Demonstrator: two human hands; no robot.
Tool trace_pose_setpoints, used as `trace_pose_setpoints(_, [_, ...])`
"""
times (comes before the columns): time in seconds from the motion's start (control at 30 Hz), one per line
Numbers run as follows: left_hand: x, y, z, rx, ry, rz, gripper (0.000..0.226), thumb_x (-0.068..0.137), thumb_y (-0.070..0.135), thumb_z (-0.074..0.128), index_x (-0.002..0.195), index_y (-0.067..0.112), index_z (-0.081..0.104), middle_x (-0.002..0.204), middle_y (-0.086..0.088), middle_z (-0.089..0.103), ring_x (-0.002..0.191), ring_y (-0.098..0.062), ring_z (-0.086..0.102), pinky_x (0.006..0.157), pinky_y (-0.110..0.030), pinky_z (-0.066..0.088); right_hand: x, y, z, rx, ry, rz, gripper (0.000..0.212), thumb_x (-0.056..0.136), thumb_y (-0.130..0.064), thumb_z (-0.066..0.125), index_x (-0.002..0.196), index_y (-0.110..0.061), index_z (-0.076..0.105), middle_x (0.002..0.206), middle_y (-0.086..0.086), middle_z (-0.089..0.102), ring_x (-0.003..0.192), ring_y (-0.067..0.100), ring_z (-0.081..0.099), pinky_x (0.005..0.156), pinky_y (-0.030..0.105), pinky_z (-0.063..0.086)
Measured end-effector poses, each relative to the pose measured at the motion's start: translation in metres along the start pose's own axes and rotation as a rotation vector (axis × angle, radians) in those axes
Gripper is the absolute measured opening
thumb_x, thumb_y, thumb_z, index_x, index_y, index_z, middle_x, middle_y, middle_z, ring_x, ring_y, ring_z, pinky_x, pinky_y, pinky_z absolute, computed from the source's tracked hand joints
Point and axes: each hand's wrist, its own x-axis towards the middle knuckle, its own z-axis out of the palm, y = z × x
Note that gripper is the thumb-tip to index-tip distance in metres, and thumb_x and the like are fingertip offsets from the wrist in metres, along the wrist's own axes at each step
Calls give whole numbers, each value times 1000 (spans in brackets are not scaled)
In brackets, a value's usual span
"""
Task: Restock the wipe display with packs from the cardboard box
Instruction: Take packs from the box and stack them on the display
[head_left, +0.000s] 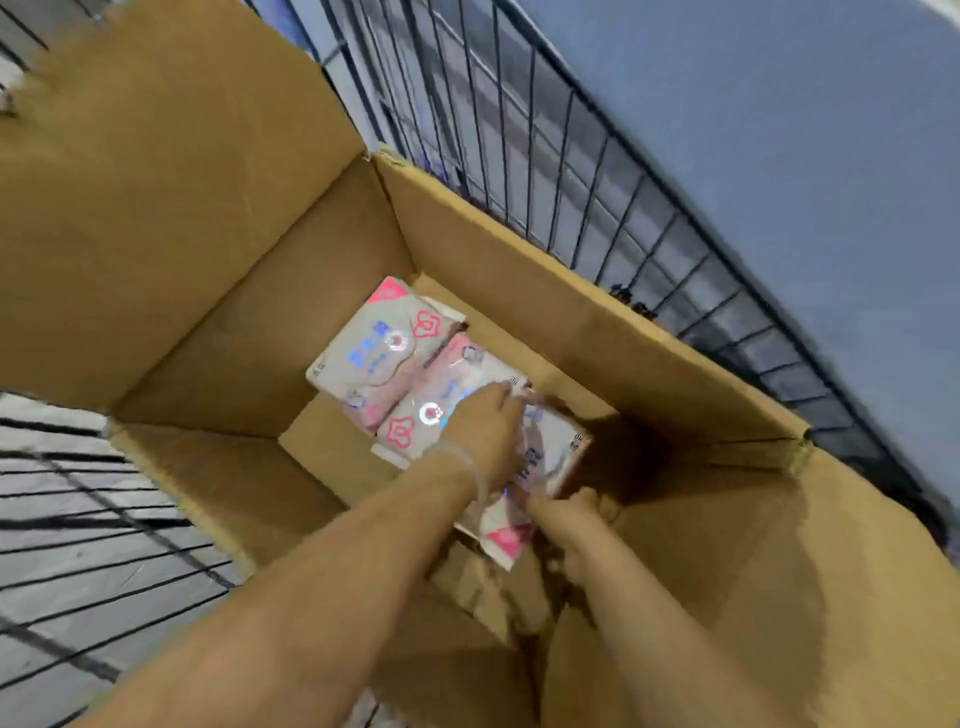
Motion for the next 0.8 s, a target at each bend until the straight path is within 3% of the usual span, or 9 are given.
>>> trace_pose_setpoints(0.1, [30, 4, 4, 126, -163, 181, 84, 67, 31, 80, 137, 5, 42, 142, -17, 37, 133, -28, 34, 111, -33, 29, 19, 24, 30, 264, -66, 102, 101, 54, -48, 82, 134, -6, 37, 126, 14, 52, 119, 35, 54, 99, 45, 47])
trace_pose_setpoints(0.23, [62, 4, 6, 423, -301, 298, 96, 63, 57, 76, 140, 14, 39, 150, -7, 34, 144, -21, 18, 117, -39, 13, 44, 46, 58, 342, -46, 178, 122, 27, -88, 67, 122, -11, 57, 123, 11, 61, 115, 29, 58, 102, 42, 46])
trace_pose_setpoints(0.3, [75, 6, 5, 516, -417, 312, 101, 63, 64, 72, 144, 16, 35, 154, -7, 28, 147, -21, 10, 118, -45, 5, 17, 32, 55, 522, -183, 246, 87, 52, -74, 72, 116, -16, 62, 120, 10, 66, 100, 24, 65, 99, 42, 48])
trace_pose_setpoints(0.4, [86, 15, 3, 604, -534, 280, 100, 65, 67, 69, 143, 15, 34, 151, -6, 35, 146, -25, 18, 118, -49, -3, 12, 25, 49, 846, -222, 275, 33, 80, -38, 70, 104, -17, 60, 90, 2, 68, 66, 14, 63, 66, 29, 49])
trace_pose_setpoints(0.43, [86, 17, 1, 604, -535, 271, 98, 65, 67, 68, 141, 15, 36, 146, -5, 42, 143, -26, 25, 118, -49, -2, 14, 25, 52, 923, -175, 279, 36, 78, -32, 74, 106, -15, 60, 93, 4, 67, 75, 17, 64, 62, 27, 46])
trace_pose_setpoints(0.5, [83, 18, 1, 559, -492, 250, 93, 66, 67, 67, 137, 15, 39, 137, -4, 50, 138, -27, 34, 118, -48, -2, 15, 18, 55, 992, -33, 250, 78, 52, -36, 90, 118, -11, 56, 114, 8, 65, 98, 25, 65, 64, 28, 54])
trace_pose_setpoints(0.57, [79, 14, 4, 476, -384, 214, 86, 67, 69, 65, 129, 14, 45, 128, -6, 56, 134, -28, 37, 118, -48, 0, 11, 10, 47, 977, 180, 219, 120, 29, -40, 95, 133, -12, 43, 133, 12, 53, 115, 32, 58, 83, 42, 55])
trace_pose_setpoints(0.67, [68, 12, 15, 357, -178, 147, 78, 67, 75, 58, 116, 14, 49, 120, -8, 61, 127, -27, 45, 118, -46, 7, 19, 11, 20, 962, 364, 235, 109, 51, -17, 92, 142, -16, 30, 141, 15, 40, 125, 37, 47, 101, 50, 44])
trace_pose_setpoints(0.8, [68, 21, 18, 292, -125, 37, 85, 64, 77, 58, 117, 12, 46, 115, -9, 63, 119, -27, 51, 113, -39, 18, 20, 7, 3, 993, 411, 144, 106, 46, -23, 93, 136, -20, 38, 137, 11, 47, 121, 33, 50, 101, 54, 44])
